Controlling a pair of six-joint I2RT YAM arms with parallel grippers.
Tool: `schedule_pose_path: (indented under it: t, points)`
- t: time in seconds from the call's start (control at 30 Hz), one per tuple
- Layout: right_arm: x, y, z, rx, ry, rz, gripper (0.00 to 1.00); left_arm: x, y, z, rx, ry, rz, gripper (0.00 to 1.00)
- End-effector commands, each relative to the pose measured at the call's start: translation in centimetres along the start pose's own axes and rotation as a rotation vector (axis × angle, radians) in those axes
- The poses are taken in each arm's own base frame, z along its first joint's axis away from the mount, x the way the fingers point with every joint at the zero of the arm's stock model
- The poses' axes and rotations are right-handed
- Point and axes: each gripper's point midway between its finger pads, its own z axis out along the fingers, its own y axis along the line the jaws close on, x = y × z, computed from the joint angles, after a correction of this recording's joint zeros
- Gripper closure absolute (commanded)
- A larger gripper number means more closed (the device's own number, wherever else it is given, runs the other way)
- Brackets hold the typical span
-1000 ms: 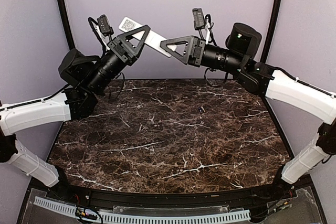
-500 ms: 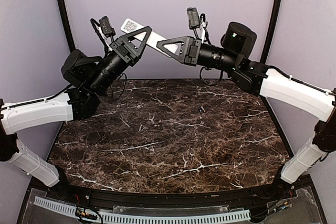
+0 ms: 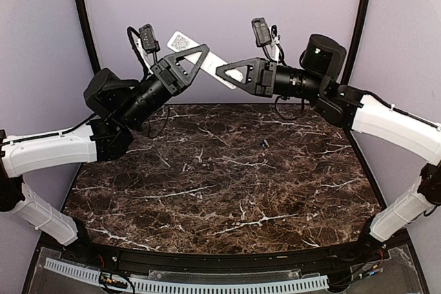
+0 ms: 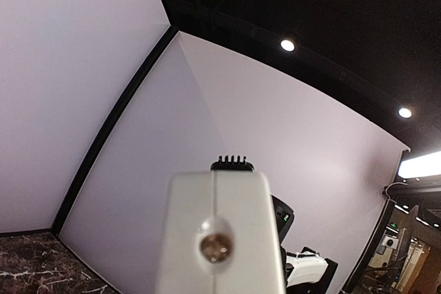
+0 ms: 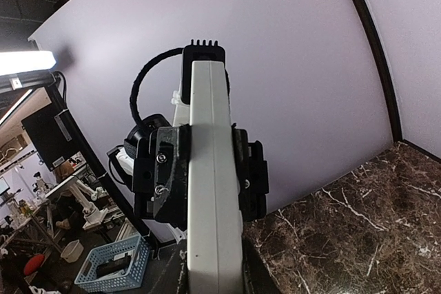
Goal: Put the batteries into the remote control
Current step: Remove the battery cover from the remote control, then pass from the left arm to the right
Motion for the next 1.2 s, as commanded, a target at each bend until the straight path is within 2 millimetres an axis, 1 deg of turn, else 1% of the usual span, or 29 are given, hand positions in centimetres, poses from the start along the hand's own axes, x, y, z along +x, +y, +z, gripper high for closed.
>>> schedule_pose_path:
  t: [0.0, 0.1, 0.27, 0.33, 0.37, 0.43, 0.5, 0.53, 0.63, 0.7, 0.8, 0.87, 0.9, 0.97, 1.0, 1.03, 1.13, 1.17]
  points:
    - [0.1, -0.4, -2.2, 0.053, 0.018, -0.093, 0.8, -4.4, -2.4, -1.2, 0.032, -0.114, 0.037, 1.0]
    - [0.0, -0.7, -2.5, 0.081, 0.016, -0.107, 0.7, -4.2, -2.3, -1.1, 0.032, -0.11, 0.029, 1.0]
    - [-0.5, -0.3, -2.6, 0.072, 0.013, -0.12, 0.52, -3.9, -2.1, -1.0, 0.032, -0.106, 0.017, 1.0]
    - [-0.8, 0.0, -2.6, 0.065, 0.009, -0.126, 0.5, -3.8, -2.0, -1.0, 0.03, -0.103, 0.013, 1.0]
    - [-1.0, 0.2, -2.6, 0.061, 0.005, -0.128, 0.51, -3.8, -1.9, -1.0, 0.028, -0.105, 0.01, 1.0]
    - [-1.3, 0.3, -2.5, 0.057, 0.003, -0.123, 0.57, -3.7, -1.8, -1.1, 0.023, -0.106, 0.008, 1.0]
    - [-1.2, 0.2, -2.3, 0.055, 0.015, -0.114, 0.61, -3.7, -1.7, -1.1, 0.02, -0.109, 0.005, 1.0]
    - [-1.0, 0.2, -2.3, 0.051, 0.022, -0.109, 0.66, -3.7, -1.6, -1.1, 0.019, -0.109, 0.005, 1.0]
    - [-0.5, 0.3, -2.1, 0.032, 0.046, -0.085, 0.87, -3.8, -1.7, -1.1, 0.02, -0.112, 0.011, 1.0]
    - [-0.2, 0.2, -2.0, 0.023, 0.06, -0.07, 0.94, -3.8, -1.6, -1.1, 0.013, -0.112, 0.019, 1.0]
    - [-0.1, -1.1, -2.5, 0.084, 0.056, -0.055, 0.96, -4.2, -1.4, -1.4, -0.008, -0.121, 0.064, 1.0]
    - [-0.3, -2.4, -3.3, 0.137, 0.04, -0.04, 0.99, -4.2, -0.7, -1.7, -0.058, -0.121, 0.11, 1.0]
    - [-0.3, -3.2, -3.7, 0.17, 0.035, -0.031, 0.99, -4.3, -0.2, -1.8, -0.081, -0.124, 0.132, 1.0]
    - [-0.4, -5.1, -4.7, 0.249, 0.034, -0.009, 0.98, -4.4, 1.1, -2.2, -0.153, -0.122, 0.197, 1.0]
    - [-0.3, -5.9, -5.1, 0.284, 0.04, -0.006, 0.96, -4.1, 2.5, -2.5, -0.219, -0.102, 0.216, 1.0]
    - [-0.1, -6.5, -5.6, 0.323, 0.05, -0.008, 0.95, -4.2, 3.4, -2.9, -0.256, -0.097, 0.224, 1.0]
    - [0.4, -7.4, -6.5, 0.392, 0.083, -0.051, 0.89, -3.8, 5.9, -4.4, -0.368, -0.075, 0.232, 1.0]
    - [0.7, -7.4, -6.7, 0.403, 0.095, -0.068, 0.87, -3.7, 6.2, -4.9, -0.387, -0.068, 0.237, 1.0]
